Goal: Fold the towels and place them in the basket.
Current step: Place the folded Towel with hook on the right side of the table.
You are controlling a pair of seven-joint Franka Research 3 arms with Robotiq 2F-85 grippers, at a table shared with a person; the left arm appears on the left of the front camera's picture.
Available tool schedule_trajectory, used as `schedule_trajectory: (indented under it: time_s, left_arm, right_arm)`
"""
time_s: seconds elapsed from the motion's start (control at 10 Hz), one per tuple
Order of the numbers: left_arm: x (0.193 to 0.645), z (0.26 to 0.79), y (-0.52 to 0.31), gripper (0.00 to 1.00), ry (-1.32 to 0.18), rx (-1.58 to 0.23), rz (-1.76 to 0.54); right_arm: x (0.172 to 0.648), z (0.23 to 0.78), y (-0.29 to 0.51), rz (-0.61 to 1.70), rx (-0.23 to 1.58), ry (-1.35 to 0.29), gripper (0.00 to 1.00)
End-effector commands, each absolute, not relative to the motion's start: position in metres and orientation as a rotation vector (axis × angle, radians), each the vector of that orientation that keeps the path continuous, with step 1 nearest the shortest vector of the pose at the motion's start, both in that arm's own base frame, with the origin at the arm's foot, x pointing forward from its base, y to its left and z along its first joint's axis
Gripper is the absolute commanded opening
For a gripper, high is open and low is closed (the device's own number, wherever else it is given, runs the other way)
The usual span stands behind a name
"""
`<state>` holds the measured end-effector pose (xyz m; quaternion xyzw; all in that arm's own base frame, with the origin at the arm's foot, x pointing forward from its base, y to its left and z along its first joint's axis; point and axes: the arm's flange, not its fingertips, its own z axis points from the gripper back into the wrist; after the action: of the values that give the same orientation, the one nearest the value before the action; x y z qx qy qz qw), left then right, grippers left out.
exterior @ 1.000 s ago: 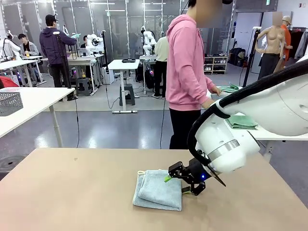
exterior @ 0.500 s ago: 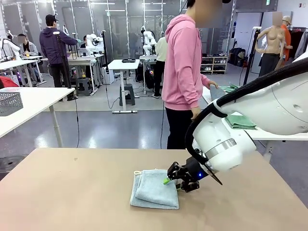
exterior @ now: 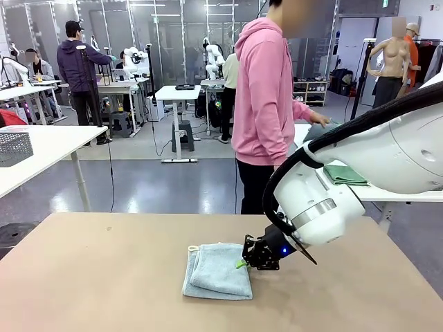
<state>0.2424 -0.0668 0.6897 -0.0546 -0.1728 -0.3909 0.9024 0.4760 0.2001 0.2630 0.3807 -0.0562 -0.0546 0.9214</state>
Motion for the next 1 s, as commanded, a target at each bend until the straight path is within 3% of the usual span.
schedule_trajectory:
  time_s: [0.0,0.4,0.5,0.7,0.9]
  left_arm:
    - [0.243,0.691,-0.067,1.00,-0.358,-0.111,-0.808]
    - [0.243,0.691,-0.067,1.00,-0.358,-0.111,-0.808]
    - [0.243,0.691,-0.067,1.00,-0.358,-0.111,-0.808]
    - [0.243,0.691,-0.067,1.00,-0.358,-0.111,-0.808]
    - [0.243,0.691,-0.067,1.00,-0.358,-0.111,-0.808]
  right_arm:
    - [0.477,0.261,0.197,-0.117,0.791,-0.113,0.00]
    - [0.477,0.261,0.197,-0.117,0.791,-0.113,0.00]
    - [0.476,0.263,0.198,-0.117,0.781,-0.115,0.05]
    - [0.466,0.316,0.194,0.021,0.688,-0.182,0.05]
    - [0.463,0.330,0.155,0.020,0.608,-0.223,0.05]
